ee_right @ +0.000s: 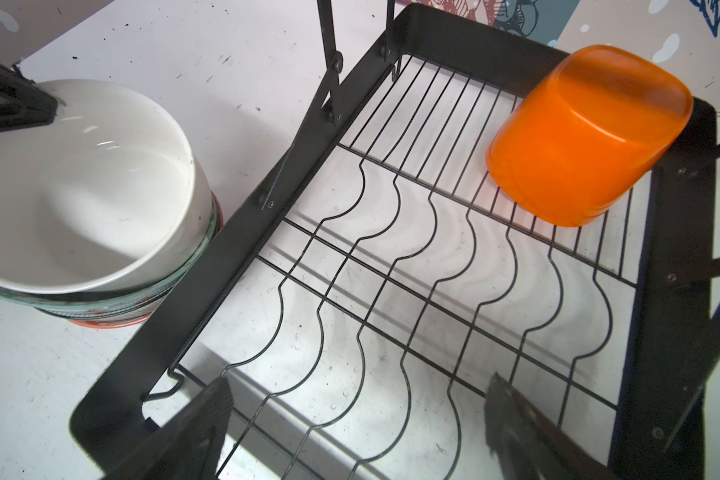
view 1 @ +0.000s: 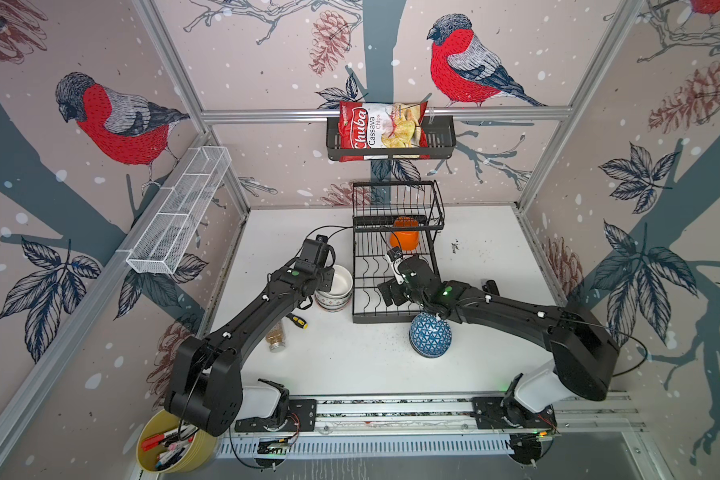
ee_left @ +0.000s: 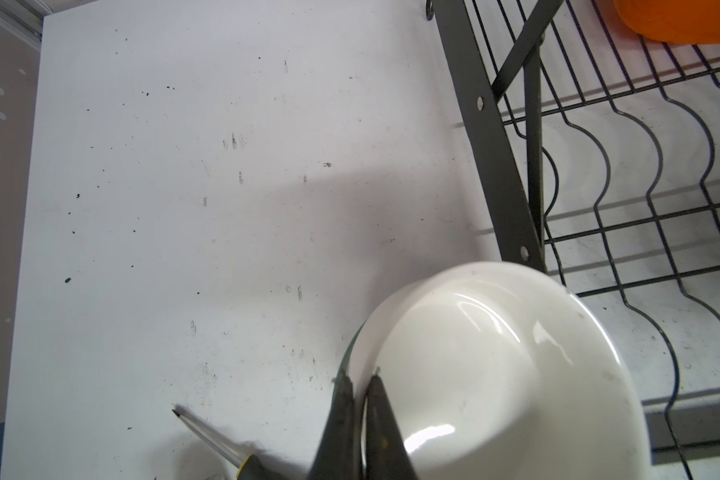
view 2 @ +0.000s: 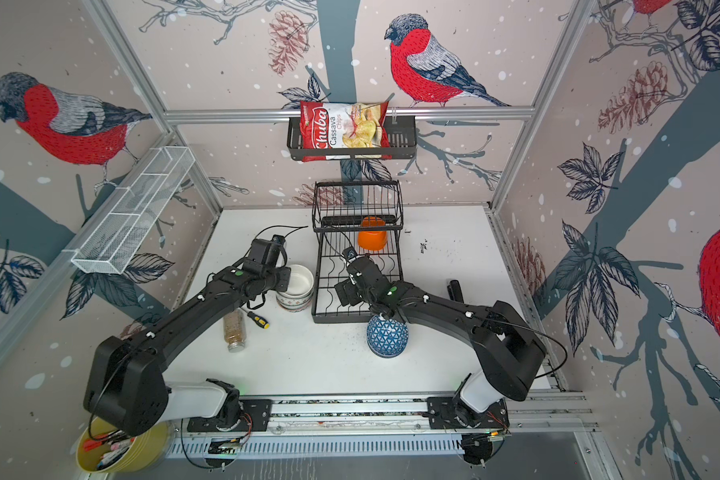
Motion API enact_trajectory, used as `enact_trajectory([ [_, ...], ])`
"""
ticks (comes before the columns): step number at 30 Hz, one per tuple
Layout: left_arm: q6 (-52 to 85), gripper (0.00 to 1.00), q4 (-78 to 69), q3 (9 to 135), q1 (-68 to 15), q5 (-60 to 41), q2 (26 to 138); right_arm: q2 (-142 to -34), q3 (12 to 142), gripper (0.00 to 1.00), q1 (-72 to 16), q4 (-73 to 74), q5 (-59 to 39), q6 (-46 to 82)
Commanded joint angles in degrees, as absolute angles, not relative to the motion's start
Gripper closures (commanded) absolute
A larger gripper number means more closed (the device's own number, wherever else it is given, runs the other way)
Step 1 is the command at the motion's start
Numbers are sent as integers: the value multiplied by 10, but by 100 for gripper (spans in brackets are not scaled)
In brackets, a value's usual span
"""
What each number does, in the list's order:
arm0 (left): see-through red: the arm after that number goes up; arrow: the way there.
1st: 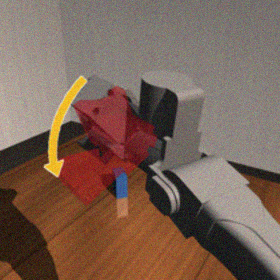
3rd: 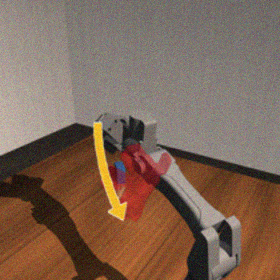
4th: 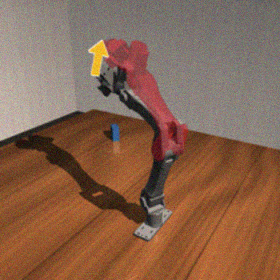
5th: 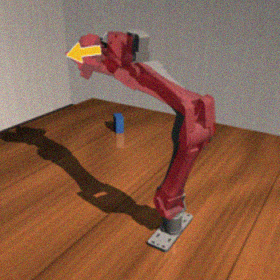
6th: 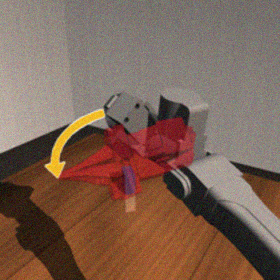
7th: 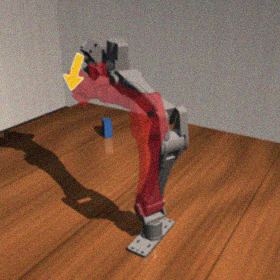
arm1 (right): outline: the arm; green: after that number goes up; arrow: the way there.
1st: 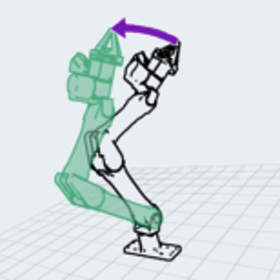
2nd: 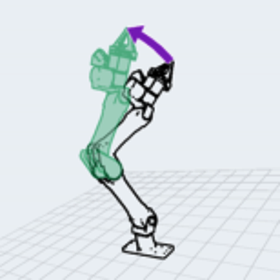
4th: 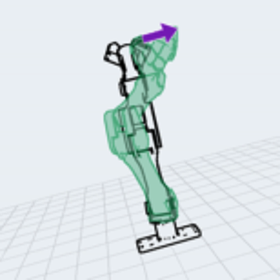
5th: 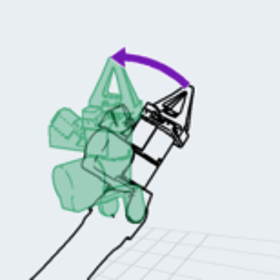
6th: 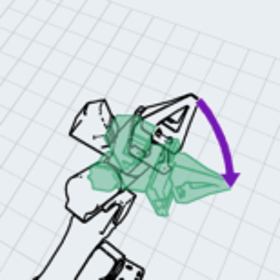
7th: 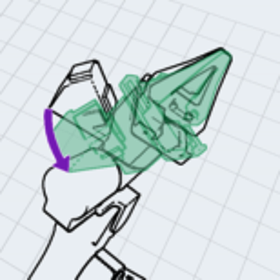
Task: Load the bowls into the dish rack
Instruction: 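Carry the white bowl toward the rack while the right gripper reaches toward it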
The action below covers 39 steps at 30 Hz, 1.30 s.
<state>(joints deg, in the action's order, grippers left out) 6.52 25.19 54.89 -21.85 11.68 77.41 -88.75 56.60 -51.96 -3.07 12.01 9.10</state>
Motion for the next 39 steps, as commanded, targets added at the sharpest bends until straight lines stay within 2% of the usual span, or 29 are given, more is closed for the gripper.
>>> enact_trajectory([
  [1, 74, 100, 264, 552, -218, 102, 775, -884, 570, 5, -522, -18, 116, 94],
  [28, 65, 100, 237, 528, -218, 36, 680, -888, 613, 5, -528, -21, 52, 105],
  [39, 69, 100, 195, 512, -218, -26, 642, -830, 595, 5, -480, -11, -69, 123],
])
